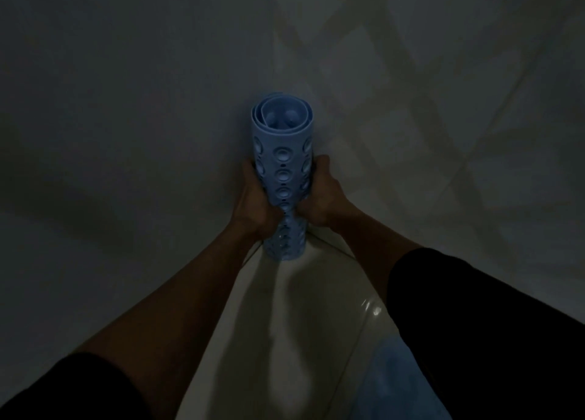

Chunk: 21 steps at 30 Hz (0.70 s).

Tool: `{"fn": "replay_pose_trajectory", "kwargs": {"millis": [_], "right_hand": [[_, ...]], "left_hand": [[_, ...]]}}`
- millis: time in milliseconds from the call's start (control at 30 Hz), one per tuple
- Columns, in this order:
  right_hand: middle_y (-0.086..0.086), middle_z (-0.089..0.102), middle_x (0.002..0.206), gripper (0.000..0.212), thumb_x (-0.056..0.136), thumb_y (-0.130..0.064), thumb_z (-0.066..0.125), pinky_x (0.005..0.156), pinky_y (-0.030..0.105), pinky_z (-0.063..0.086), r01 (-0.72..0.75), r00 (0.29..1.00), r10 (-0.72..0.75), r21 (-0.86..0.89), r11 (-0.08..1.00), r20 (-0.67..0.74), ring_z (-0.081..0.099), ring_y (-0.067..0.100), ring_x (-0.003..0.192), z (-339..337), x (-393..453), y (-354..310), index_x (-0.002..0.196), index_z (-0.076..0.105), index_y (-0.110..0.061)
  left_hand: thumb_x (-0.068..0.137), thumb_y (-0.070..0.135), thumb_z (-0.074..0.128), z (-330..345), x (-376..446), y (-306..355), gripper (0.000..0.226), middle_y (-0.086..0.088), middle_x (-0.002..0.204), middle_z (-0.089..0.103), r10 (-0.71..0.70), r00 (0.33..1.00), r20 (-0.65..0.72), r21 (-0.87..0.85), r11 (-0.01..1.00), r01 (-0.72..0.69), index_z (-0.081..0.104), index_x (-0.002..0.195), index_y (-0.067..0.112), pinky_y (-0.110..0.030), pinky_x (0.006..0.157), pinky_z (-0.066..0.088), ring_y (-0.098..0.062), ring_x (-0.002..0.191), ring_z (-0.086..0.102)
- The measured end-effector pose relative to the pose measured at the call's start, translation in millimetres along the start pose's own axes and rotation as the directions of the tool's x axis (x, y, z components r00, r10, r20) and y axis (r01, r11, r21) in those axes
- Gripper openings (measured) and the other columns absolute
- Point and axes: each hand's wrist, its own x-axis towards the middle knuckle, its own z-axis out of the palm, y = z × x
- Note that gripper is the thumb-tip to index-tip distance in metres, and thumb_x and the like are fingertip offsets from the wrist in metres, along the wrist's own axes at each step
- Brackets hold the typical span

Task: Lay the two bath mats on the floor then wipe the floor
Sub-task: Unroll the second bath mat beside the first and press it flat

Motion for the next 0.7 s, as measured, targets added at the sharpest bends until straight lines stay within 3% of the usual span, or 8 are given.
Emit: {"fn": "replay_pose_trajectory", "kwargs": {"millis": [33, 67, 167, 267, 333, 500, 600, 700], "right_hand": [[0.005, 0.05, 0.119, 0.066, 0.073, -0.023, 0.081, 0.081, 0.028, 0.041, 0.002, 1.0, -0.002, -0.004, 1.0, 0.02, 0.053, 0.02, 0.105, -3, -4, -2, 0.111, 0.027, -0.019], [0.005, 0.05, 0.118, 0.07, 0.066, -0.026, 0.082, 0.08, 0.029, 0.042, -0.002, 0.999, 0.002, -0.003, 1.0, 0.035, 0.054, 0.02, 0.104, -7, -9, -4, 0.111, 0.028, -0.018], [0.0, 0.05, 0.11, 0.074, 0.052, -0.032, 0.073, 0.078, 0.031, 0.045, 0.007, 0.999, -0.007, 0.005, 1.0, 0.041, 0.054, 0.017, 0.1, -18, -25, -11, 0.111, 0.031, -0.015], [-0.006, 0.05, 0.099, 0.07, 0.064, -0.015, 0.082, 0.076, 0.03, 0.046, -0.021, 0.999, 0.022, -0.024, 0.999, 0.038, 0.053, 0.015, 0.096, -32, -43, -23, 0.113, 0.032, -0.011], [-0.008, 0.052, 0.093, 0.067, 0.068, 0.0, 0.079, 0.08, 0.037, 0.053, -0.051, 0.998, 0.052, -0.022, 0.998, 0.034, 0.055, 0.016, 0.095, -45, -57, -32, 0.118, 0.035, -0.007], [-0.002, 0.056, 0.09, 0.062, 0.072, -0.007, 0.078, 0.071, 0.039, 0.054, -0.12, 0.993, 0.119, -0.057, 0.991, -0.017, 0.056, 0.01, 0.08, -82, -107, -51, 0.121, 0.041, -0.009], [0.001, 0.057, 0.093, 0.062, 0.071, -0.005, 0.077, 0.068, 0.043, 0.056, -0.179, 0.982, 0.173, -0.074, 0.981, -0.076, 0.059, 0.019, 0.082, -112, -143, -58, 0.122, 0.042, -0.012], [-0.001, 0.057, 0.093, 0.057, 0.076, -0.013, 0.076, 0.069, 0.042, 0.056, -0.242, 0.96, 0.229, -0.069, 0.968, -0.163, 0.059, 0.017, 0.08, -146, -188, -63, 0.122, 0.043, -0.016]], "left_hand": [[0.069, 0.061, 0.077, -1, -1, -5, 0.089, -0.016, 0.139, 0.052, -0.025, 1.0, 0.018, -0.028, 0.999, 0.025, 0.039, 0.138, 0.019, -0.042, 0.106, 0.046, -0.027, 0.125, 0.054], [0.067, 0.051, 0.078, -3, -6, -2, 0.087, -0.016, 0.137, 0.053, -0.048, 0.997, 0.063, -0.074, 0.996, 0.052, 0.037, 0.137, 0.02, -0.046, 0.105, 0.046, -0.027, 0.123, 0.055], [0.067, 0.019, 0.083, -3, -24, 11, 0.072, -0.011, 0.122, 0.056, -0.022, 0.999, 0.041, -0.097, 0.995, 0.026, 0.036, 0.121, 0.006, -0.043, 0.094, 0.052, -0.023, 0.111, 0.06], [0.057, 0.016, 0.09, -8, -41, 26, 0.081, 0.002, 0.112, 0.059, -0.066, 0.998, 0.008, -0.193, 0.979, 0.066, 0.036, 0.118, 0.005, -0.033, 0.085, 0.055, -0.008, 0.098, 0.062], [0.049, 0.023, 0.093, -13, -48, 37, 0.089, 0.003, 0.113, 0.066, -0.123, 0.991, 0.052, -0.26, 0.956, 0.133, 0.047, 0.122, 0.005, -0.034, 0.083, 0.059, -0.01, 0.099, 0.067], [0.064, -0.003, 0.087, -5, -79, 75, 0.05, 0.0, 0.106, 0.075, -0.078, 0.982, 0.174, -0.373, 0.917, 0.139, 0.072, 0.109, 0.014, -0.036, 0.079, 0.061, -0.014, 0.094, 0.073], [0.063, -0.003, 0.086, 13, -97, 101, 0.047, 0.008, 0.098, 0.075, -0.056, 0.971, 0.234, -0.428, 0.891, 0.155, 0.073, 0.098, 0.025, -0.035, 0.075, 0.061, -0.012, 0.09, 0.073], [0.065, 0.0, 0.085, 36, -114, 133, 0.047, 0.007, 0.1, 0.075, -0.01, 0.952, 0.307, -0.475, 0.865, 0.162, 0.073, 0.105, 0.021, -0.035, 0.075, 0.061, -0.014, 0.093, 0.072]]}}
